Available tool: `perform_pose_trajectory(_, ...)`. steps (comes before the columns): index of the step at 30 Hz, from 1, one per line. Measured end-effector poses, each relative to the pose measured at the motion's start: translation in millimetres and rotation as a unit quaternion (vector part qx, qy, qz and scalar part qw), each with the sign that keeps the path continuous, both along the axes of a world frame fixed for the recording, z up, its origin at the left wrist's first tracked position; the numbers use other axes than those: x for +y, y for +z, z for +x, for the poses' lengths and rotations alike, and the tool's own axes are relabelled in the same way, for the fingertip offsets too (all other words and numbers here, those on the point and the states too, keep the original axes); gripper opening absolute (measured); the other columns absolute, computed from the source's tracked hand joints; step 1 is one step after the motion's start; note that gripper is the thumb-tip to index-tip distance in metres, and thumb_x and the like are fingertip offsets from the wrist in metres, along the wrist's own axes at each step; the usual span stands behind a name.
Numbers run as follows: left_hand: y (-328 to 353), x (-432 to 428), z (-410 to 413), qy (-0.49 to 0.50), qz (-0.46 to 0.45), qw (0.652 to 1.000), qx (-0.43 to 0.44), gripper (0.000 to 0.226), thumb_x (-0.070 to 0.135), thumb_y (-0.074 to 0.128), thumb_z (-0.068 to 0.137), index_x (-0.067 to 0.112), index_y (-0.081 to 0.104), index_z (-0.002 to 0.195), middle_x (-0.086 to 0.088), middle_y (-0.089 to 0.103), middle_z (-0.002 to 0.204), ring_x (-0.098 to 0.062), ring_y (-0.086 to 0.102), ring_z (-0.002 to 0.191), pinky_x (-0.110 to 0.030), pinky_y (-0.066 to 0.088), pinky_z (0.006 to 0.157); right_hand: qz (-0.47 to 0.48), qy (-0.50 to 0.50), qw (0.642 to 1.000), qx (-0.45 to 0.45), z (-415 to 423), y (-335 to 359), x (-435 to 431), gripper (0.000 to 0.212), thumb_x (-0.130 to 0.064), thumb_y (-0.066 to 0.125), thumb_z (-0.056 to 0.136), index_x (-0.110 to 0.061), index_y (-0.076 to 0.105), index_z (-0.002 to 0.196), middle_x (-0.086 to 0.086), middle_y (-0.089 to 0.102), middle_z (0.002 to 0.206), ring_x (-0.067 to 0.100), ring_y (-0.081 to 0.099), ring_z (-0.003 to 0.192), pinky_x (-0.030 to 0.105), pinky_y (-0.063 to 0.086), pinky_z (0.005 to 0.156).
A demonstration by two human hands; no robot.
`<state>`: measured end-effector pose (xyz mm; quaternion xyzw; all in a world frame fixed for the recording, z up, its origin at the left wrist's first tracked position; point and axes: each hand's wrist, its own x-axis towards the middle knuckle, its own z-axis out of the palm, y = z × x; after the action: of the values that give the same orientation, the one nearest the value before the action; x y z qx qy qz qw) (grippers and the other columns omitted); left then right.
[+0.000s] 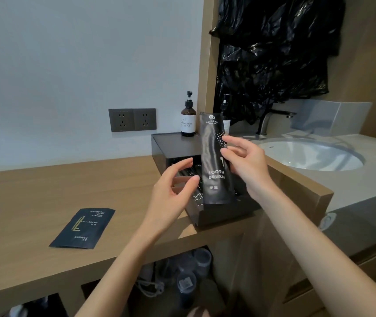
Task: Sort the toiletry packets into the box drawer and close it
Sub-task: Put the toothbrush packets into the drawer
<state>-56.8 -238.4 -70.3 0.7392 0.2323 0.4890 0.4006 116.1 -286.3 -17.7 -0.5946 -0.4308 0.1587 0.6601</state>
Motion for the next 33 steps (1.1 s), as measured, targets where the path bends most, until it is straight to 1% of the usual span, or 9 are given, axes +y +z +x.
perform_pose_trajectory(4,-21.5,19.2,4.0,0.068,0.013,0.991,0.112,0.044,0.032,0.057,0.093,0.030,0.049,0.135,0.012,0.053,0.133,0.007,0.052,0.100,-0.022,0.045,0.089,-0.105,0.011,0.993,-0.055,18.9,3.0,-13.5,0.027,-0.008,0.061,0.090,-0.023,0.070,0.110,0.001,0.071,0.107,-0.004,0.059,0.066,0.010,0.041,0.057)
perform_pose_trajectory(7,-33.3,27.7,8.1,0.079,-0.011,0.984,0.160,0.051,0.036,0.057,0.092,0.025,0.044,0.141,0.007,0.049,0.140,0.006,0.047,0.103,-0.025,0.042,0.095,-0.183,0.019,0.979,-0.089,21.9,-0.8,-19.3,0.026,-0.010,0.060,0.090,-0.025,0.073,0.107,0.001,0.072,0.105,0.012,0.065,0.083,0.020,0.047,0.069)
perform_pose_trajectory(12,-42.0,33.4,14.6,0.071,-0.057,0.980,0.177,0.059,0.040,0.057,0.092,0.023,0.039,0.145,0.004,0.043,0.149,-0.012,0.041,0.134,-0.027,0.034,0.105,-0.252,0.032,0.958,-0.135,24.7,-10.7,-10.2,0.027,-0.010,0.058,0.090,-0.026,0.073,0.106,-0.001,0.072,0.101,0.014,0.064,0.089,0.014,0.044,0.064)
perform_pose_trajectory(16,-42.3,37.2,17.7,0.077,-0.068,0.978,0.180,0.061,0.044,0.058,0.090,0.025,0.041,0.145,0.005,0.044,0.149,-0.011,0.041,0.135,-0.027,0.034,0.105,-0.264,0.036,0.957,-0.114,28.7,-19.9,12.4,0.028,-0.007,0.057,0.091,-0.021,0.072,0.109,0.003,0.069,0.096,0.014,0.059,0.083,0.016,0.043,0.061)
perform_pose_trajectory(19,-42.3,38.8,17.2,0.075,-0.072,0.978,0.180,0.061,0.044,0.059,0.089,0.026,0.041,0.145,0.005,0.045,0.148,-0.011,0.041,0.136,-0.029,0.034,0.108,-0.274,0.029,0.957,-0.093,32.6,-28.5,32.2,0.027,-0.005,0.056,0.091,-0.017,0.072,0.110,0.004,0.061,0.076,0.016,0.048,0.066,0.017,0.035,0.051)
perform_pose_trajectory(22,-42.2,39.6,16.2,0.071,-0.072,0.978,0.182,0.061,0.045,0.059,0.089,0.027,0.040,0.145,0.006,0.045,0.148,-0.011,0.041,0.135,-0.029,0.035,0.107,-0.271,0.013,0.959,-0.086,34.7,-36.7,49.9,0.028,-0.003,0.057,0.091,-0.016,0.070,0.112,0.004,0.062,0.080,0.009,0.041,0.054,0.013,0.034,0.044)
perform_pose_trajectory(27,-41.9,40.0,15.9,0.075,-0.063,0.978,0.186,0.062,0.045,0.059,0.089,0.028,0.041,0.145,0.006,0.046,0.148,-0.009,0.042,0.134,-0.027,0.035,0.105,-0.269,0.002,0.959,-0.090,33.4,-48.7,73.1,0.029,-0.005,0.060,0.090,-0.013,0.070,0.115,0.005,0.065,0.093,0.005,0.049,0.063,0.016,0.040,0.059)
perform_pose_trajectory(30,-41.3,39.8,16.4,0.075,-0.066,0.978,0.182,0.062,0.043,0.060,0.089,0.025,0.042,0.145,0.005,0.046,0.147,-0.009,0.042,0.134,-0.025,0.034,0.104,-0.265,-0.004,0.959,-0.098,32.3,-51.8,78.0,0.029,-0.005,0.057,0.090,-0.015,0.069,0.113,0.009,0.070,0.103,0.022,0.066,0.092,0.030,0.052,0.080)
perform_pose_trajectory(33,-39.9,39.2,17.4,0.078,-0.067,0.978,0.179,0.061,0.040,0.061,0.089,0.023,0.043,0.144,0.005,0.047,0.146,-0.009,0.043,0.134,-0.022,0.033,0.102,-0.255,-0.001,0.957,-0.136,33.7,-53.6,76.7,0.029,-0.006,0.056,0.092,-0.017,0.067,0.116,0.008,0.071,0.103,0.026,0.066,0.100,0.032,0.051,0.081)
